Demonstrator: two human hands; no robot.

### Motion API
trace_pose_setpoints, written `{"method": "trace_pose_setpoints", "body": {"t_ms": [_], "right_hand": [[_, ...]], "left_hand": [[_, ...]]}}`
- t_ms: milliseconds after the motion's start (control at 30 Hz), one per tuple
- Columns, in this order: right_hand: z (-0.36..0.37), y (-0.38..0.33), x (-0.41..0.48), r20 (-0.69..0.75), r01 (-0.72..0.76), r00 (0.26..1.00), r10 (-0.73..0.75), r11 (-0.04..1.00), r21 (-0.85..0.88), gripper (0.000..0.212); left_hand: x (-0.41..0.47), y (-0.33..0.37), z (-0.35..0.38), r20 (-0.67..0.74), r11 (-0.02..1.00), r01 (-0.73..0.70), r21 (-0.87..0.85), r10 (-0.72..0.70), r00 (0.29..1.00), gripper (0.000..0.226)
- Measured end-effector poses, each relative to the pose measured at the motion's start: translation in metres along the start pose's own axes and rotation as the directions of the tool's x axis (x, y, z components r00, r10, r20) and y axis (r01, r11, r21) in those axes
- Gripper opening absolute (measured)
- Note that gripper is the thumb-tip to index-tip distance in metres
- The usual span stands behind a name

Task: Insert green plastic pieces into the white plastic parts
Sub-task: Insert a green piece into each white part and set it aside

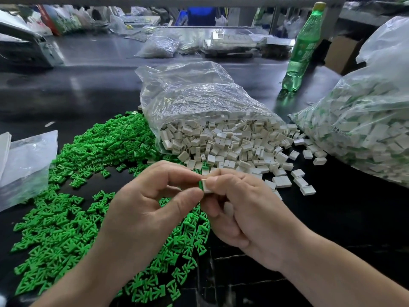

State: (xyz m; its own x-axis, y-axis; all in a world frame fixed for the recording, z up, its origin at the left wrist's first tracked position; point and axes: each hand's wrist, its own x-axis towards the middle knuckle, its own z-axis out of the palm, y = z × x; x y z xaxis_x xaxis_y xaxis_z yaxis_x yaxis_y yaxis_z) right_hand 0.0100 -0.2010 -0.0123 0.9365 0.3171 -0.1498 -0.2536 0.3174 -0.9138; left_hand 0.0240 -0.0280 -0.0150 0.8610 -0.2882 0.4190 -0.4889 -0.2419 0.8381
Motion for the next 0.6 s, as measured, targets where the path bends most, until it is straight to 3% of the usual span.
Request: {"method": "trace_pose_setpoints", "body": {"t_ms": [167,333,400,500,567,600], "right_hand": [[-0.003,0.000,0.000,0.009,-0.021,1.000,0.020,0.998,0.055,0.014],[-0.011,0.001,0.001,0.041,-0.010,0.999,0.005,0.993,0.115,0.009],[-0.020,-0.002,0.002,0.091,0.041,0.994,-0.063,0.974,0.225,0.003],[-0.039,-0.014,0.004,0.126,0.122,0.975,-0.182,0.917,0.379,0.017],[-0.049,-0.025,0.003,0.053,0.165,0.980,-0.189,0.939,0.301,0.018],[-0.053,-0.030,0.001,-0.012,0.177,0.984,-0.178,0.974,0.143,0.015]], "left_hand": [[0.001,0.002,0.008,-0.058,0.945,-0.146,0.292,0.170,0.984,0.012],[0.001,0.004,0.011,-0.060,0.908,-0.229,0.350,0.266,0.962,0.016],[0.000,0.004,0.009,-0.064,0.913,-0.196,0.357,0.233,0.970,0.017],[-0.001,-0.001,0.001,0.017,0.887,-0.069,0.457,0.069,0.997,0.029],[-0.001,-0.006,-0.001,0.141,0.783,-0.046,0.621,-0.054,0.988,0.047],[-0.001,-0.008,-0.001,0.186,0.722,-0.059,0.690,-0.098,0.978,0.057]]}}
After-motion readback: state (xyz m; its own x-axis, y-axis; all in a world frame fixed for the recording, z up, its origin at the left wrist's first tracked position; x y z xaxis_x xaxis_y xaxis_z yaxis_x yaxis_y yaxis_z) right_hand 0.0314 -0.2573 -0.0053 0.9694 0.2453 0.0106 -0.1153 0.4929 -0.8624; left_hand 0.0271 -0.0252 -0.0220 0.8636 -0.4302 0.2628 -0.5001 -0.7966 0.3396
